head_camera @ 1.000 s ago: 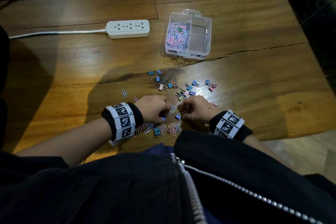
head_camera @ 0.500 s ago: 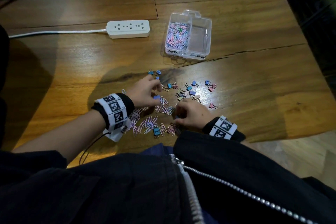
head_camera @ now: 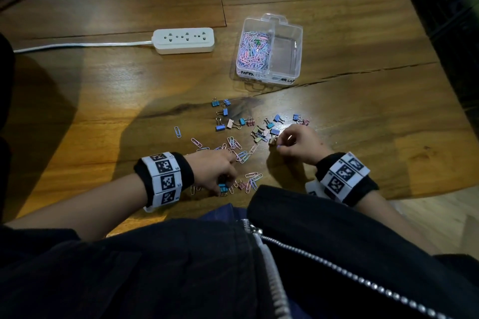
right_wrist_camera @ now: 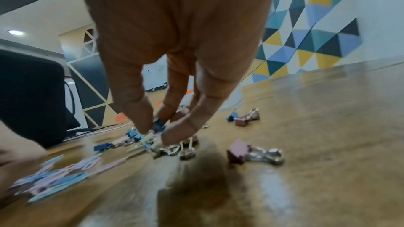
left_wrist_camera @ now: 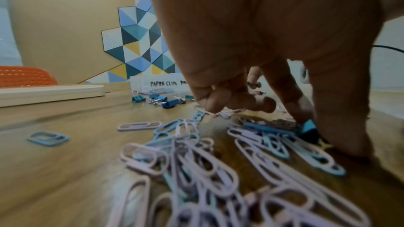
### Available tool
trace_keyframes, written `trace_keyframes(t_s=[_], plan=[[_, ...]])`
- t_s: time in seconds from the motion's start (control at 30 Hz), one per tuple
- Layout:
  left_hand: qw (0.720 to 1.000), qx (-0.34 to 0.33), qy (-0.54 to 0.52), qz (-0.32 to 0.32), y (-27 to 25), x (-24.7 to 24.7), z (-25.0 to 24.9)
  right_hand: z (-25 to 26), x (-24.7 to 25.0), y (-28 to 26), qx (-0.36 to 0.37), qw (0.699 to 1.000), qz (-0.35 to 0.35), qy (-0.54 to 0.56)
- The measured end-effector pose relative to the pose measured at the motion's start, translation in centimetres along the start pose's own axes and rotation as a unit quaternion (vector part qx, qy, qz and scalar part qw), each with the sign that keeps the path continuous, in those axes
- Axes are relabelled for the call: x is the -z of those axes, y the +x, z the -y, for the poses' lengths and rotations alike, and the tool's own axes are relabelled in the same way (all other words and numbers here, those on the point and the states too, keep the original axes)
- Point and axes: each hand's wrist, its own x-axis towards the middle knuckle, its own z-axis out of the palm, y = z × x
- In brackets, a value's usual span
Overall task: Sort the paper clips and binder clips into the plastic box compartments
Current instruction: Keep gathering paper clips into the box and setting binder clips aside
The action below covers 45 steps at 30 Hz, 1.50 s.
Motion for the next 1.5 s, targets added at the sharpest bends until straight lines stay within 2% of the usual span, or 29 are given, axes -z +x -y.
trace_keyframes(t_s=[0.1, 0.17, 0.33, 0.4, 0.47, 0.53, 0.57, 0.63, 0.73, 0.8, 0.87, 0.97, 1.03, 1.13, 1.2, 1.27, 1.33, 1.4, 1.43, 1.5], plan=[[0.999, 0.000, -0.034, -0.016, 0.0, 0.0, 0.3, -0.4, -0.1, -0.2, 0.014, 0.997, -0.066, -0.047], [0.995, 0.011, -0.094, -0.029, 0.0, 0.4, 0.6, 0.2, -0.9, -0.9, 0.057, 0.991, -0.078, -0.090], [0.975, 0.048, -0.206, -0.072, 0.0, 1.5, 1.7, 2.0, -4.4, -2.0, 0.131, 0.977, 0.102, -0.135], [0.960, 0.076, -0.236, -0.128, 0.1, 1.9, 2.4, 2.4, -5.2, -2.3, 0.140, 0.971, 0.125, -0.146], [0.934, 0.120, -0.260, -0.212, 0.1, 2.4, 3.1, 2.6, -5.6, -2.4, 0.143, 0.967, 0.132, -0.164], [0.914, 0.174, -0.235, -0.281, -0.1, 2.7, 3.5, 2.9, -5.7, -2.3, 0.144, 0.965, 0.133, -0.176], [0.913, 0.192, -0.205, -0.296, -0.2, 2.7, 3.5, 3.0, -5.7, -2.3, 0.143, 0.965, 0.133, -0.176], [0.931, 0.178, -0.160, -0.276, -0.3, 2.3, 3.2, 3.1, -5.7, -2.2, 0.145, 0.965, 0.133, -0.175], [0.980, 0.086, -0.120, -0.134, -0.5, 1.3, 2.0, 3.1, -5.8, -2.1, 0.157, 0.963, 0.133, -0.172], [0.996, 0.046, -0.049, -0.056, -0.4, 0.4, 1.2, 3.0, -6.1, -1.9, 0.163, 0.963, 0.139, -0.164], [0.999, 0.028, -0.003, -0.033, -0.2, -0.3, 0.8, 2.9, -6.2, -1.8, 0.167, 0.964, 0.142, -0.150], [0.999, 0.010, -0.005, -0.042, -0.2, -0.7, 0.7, 2.8, -5.7, -1.6, 0.159, 0.974, 0.140, -0.077], [0.998, 0.013, -0.031, -0.049, -0.3, -0.5, 0.7, 2.5, -4.8, -1.3, 0.126, 0.985, 0.115, -0.011], [0.992, 0.037, -0.093, -0.080, -0.4, 0.4, 0.9, 1.5, -2.9, -0.5, 0.081, 0.995, -0.025, 0.055], [0.979, 0.067, -0.138, -0.132, -0.4, 1.2, 1.4, 0.8, -1.9, -0.1, 0.037, 0.988, -0.121, 0.087], [0.956, 0.116, -0.173, -0.208, 0.0, 2.1, 1.9, 0.4, -1.5, 0.1, 0.010, 0.983, -0.169, 0.078], [0.921, 0.173, -0.219, -0.274, 0.5, 2.7, 2.6, 0.3, -1.9, 0.0, 0.013, 0.987, -0.160, 0.026], [0.896, 0.208, -0.239, -0.312, 1.1, 2.9, 3.2, 0.5, -2.8, -0.2, 0.010, 0.993, -0.114, -0.020], [0.894, 0.216, -0.233, -0.317, 1.3, 2.9, 3.2, 0.5, -3.3, -0.3, 0.005, 0.994, -0.098, -0.041], [0.907, 0.210, -0.208, -0.300, 1.8, 2.7, 3.0, 0.7, -3.8, -0.2, -0.007, 0.993, -0.094, -0.067]])
